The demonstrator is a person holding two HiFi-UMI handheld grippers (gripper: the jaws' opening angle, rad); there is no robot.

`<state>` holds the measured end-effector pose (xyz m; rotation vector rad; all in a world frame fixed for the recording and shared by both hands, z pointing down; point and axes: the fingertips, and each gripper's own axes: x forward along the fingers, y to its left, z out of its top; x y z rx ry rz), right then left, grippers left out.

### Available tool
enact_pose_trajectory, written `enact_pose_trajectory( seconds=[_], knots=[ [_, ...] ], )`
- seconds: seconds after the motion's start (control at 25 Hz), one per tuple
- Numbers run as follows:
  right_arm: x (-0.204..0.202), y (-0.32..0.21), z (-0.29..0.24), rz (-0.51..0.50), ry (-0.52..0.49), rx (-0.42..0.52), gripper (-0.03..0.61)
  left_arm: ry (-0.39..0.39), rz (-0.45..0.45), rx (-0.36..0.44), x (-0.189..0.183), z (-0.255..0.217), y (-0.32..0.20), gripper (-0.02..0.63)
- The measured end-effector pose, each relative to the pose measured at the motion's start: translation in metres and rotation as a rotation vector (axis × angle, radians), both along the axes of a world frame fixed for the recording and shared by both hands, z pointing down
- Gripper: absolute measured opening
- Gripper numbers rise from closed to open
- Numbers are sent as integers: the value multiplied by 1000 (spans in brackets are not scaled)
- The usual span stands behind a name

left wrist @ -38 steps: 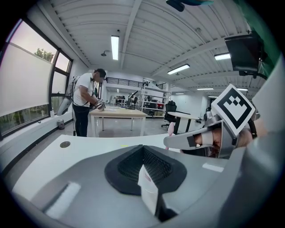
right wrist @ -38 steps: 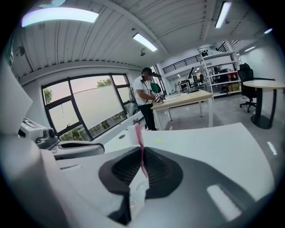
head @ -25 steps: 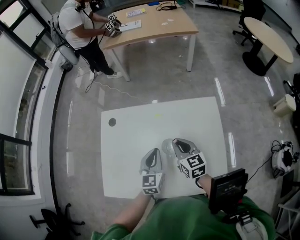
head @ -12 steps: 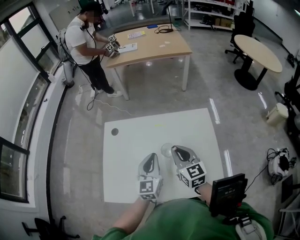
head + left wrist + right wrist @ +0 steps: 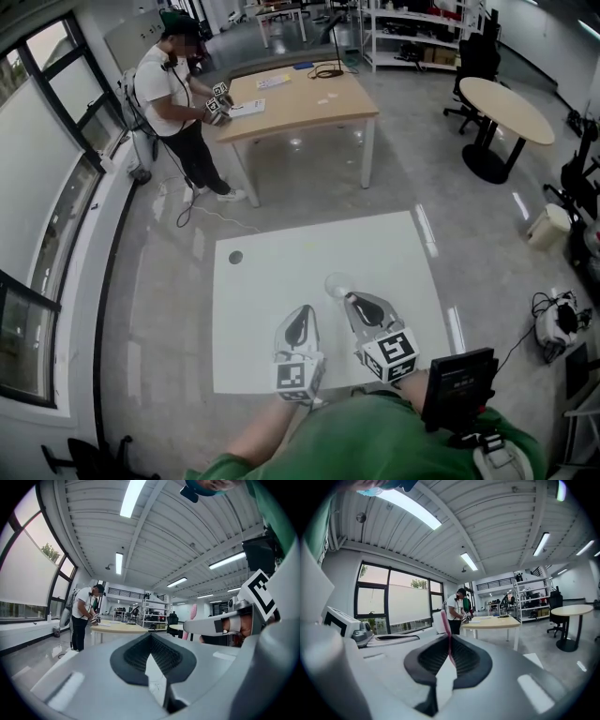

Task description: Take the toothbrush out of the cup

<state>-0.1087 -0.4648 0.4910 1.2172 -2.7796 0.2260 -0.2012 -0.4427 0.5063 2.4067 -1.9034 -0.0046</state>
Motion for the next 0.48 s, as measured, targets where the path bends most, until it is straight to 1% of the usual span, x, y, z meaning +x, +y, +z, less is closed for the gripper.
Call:
enact_pose_trajectory(
  seconds=[0.2,0.36,0.48],
  knots=[
    [-2,27,-5,18,3,17,18,5,10,11,-7,-5,25,6],
    [-3,51,-4,42,15,14,18,8,34,14,-12,-6,44,6],
    [5,69,-2,65,28,8,18,13,52,11,-8,-6,58,6]
  ],
)
